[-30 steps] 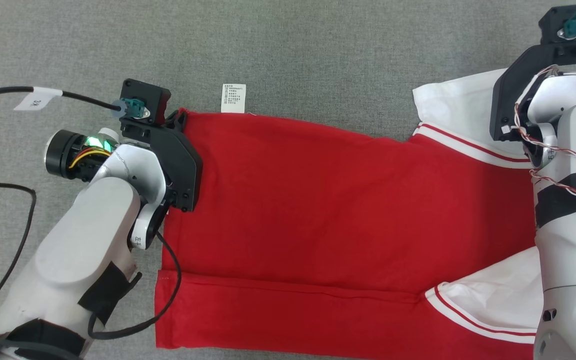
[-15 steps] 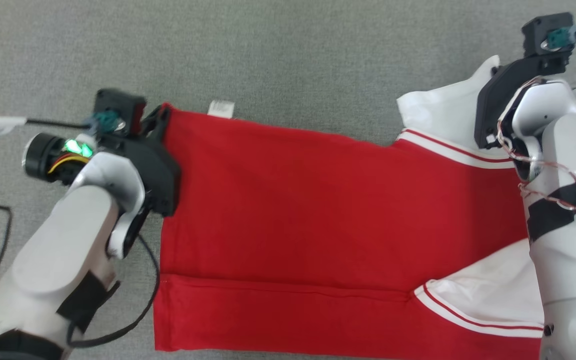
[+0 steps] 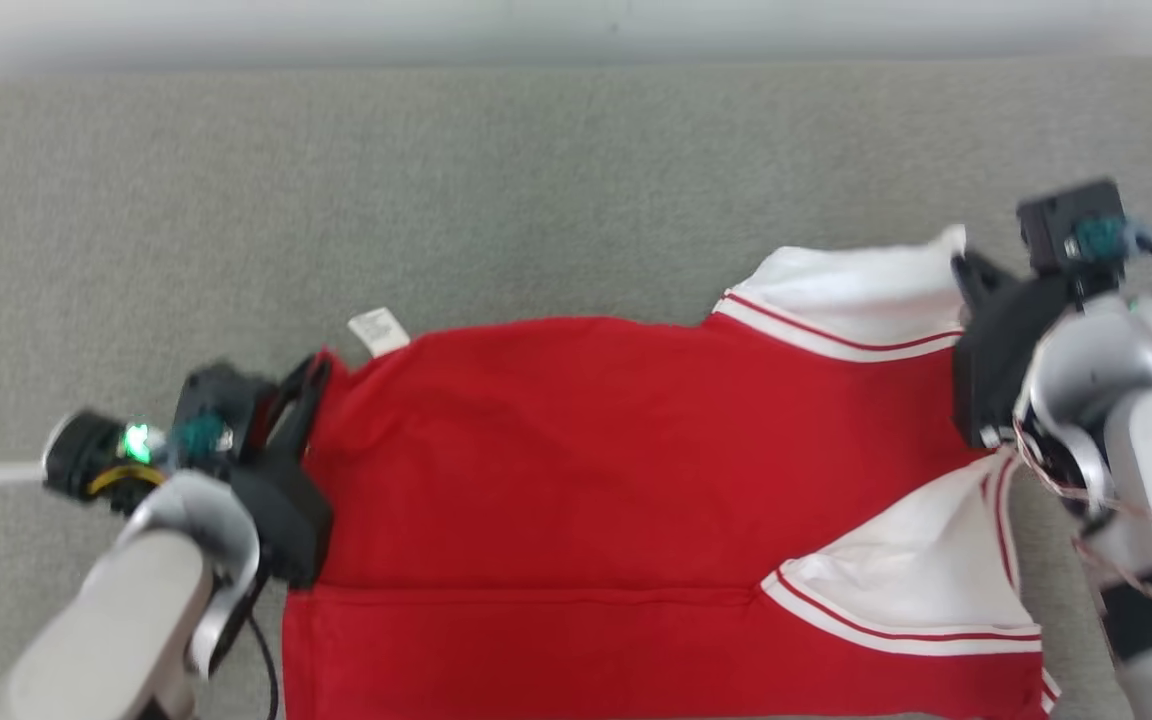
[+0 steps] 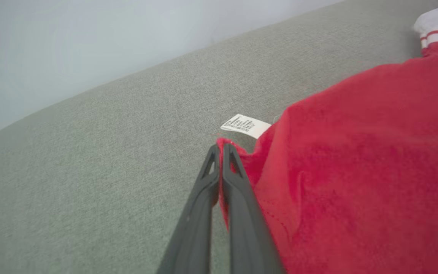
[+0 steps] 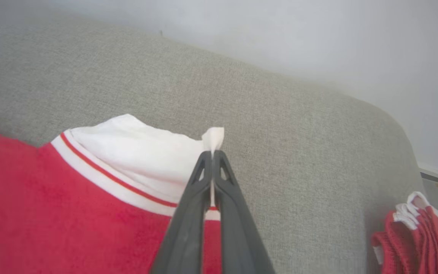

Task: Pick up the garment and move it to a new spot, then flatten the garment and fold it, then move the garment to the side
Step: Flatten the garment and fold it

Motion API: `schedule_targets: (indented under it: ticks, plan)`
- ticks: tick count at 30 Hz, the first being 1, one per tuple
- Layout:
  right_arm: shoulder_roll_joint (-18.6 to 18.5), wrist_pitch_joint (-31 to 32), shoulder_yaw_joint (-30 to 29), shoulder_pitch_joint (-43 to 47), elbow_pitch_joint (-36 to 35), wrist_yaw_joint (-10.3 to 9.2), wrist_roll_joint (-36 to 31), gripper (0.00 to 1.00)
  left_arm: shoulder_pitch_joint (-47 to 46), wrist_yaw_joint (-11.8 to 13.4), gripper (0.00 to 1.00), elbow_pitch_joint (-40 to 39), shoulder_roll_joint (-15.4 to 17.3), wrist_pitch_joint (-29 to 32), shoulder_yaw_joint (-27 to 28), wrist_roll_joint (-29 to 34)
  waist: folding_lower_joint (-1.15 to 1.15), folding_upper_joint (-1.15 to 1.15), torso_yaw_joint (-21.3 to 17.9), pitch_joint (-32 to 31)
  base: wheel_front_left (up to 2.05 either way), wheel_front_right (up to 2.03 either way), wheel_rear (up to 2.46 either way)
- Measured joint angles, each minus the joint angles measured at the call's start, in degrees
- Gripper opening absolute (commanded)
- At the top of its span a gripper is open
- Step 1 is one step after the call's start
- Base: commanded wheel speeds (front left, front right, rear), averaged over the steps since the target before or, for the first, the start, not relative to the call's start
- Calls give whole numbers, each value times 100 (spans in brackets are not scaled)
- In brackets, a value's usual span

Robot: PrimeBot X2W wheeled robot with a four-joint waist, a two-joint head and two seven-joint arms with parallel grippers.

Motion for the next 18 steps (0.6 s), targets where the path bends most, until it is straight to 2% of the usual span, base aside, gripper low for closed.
schedule_targets:
  ticks: [7, 13, 18]
  plan:
    - [-248, 543, -74, 1148, -1104, 0, 465, 0, 903, 380, 0, -366, 237, -537, -77, 141, 0, 0, -197, -377, 0, 0, 0]
    - [-328, 1000, -253, 1984, -1816, 0, 815, 0, 1417, 601, 0, -322, 191, -834, -70, 57, -1, 0, -310, -646, 0, 0, 0]
    - [-454, 1488, -332, 2571, -2395, 0, 1102, 0, 1507, 647, 0, -116, 67, -1141, -60, 38, -1, -1, -381, -801, 0, 0, 0]
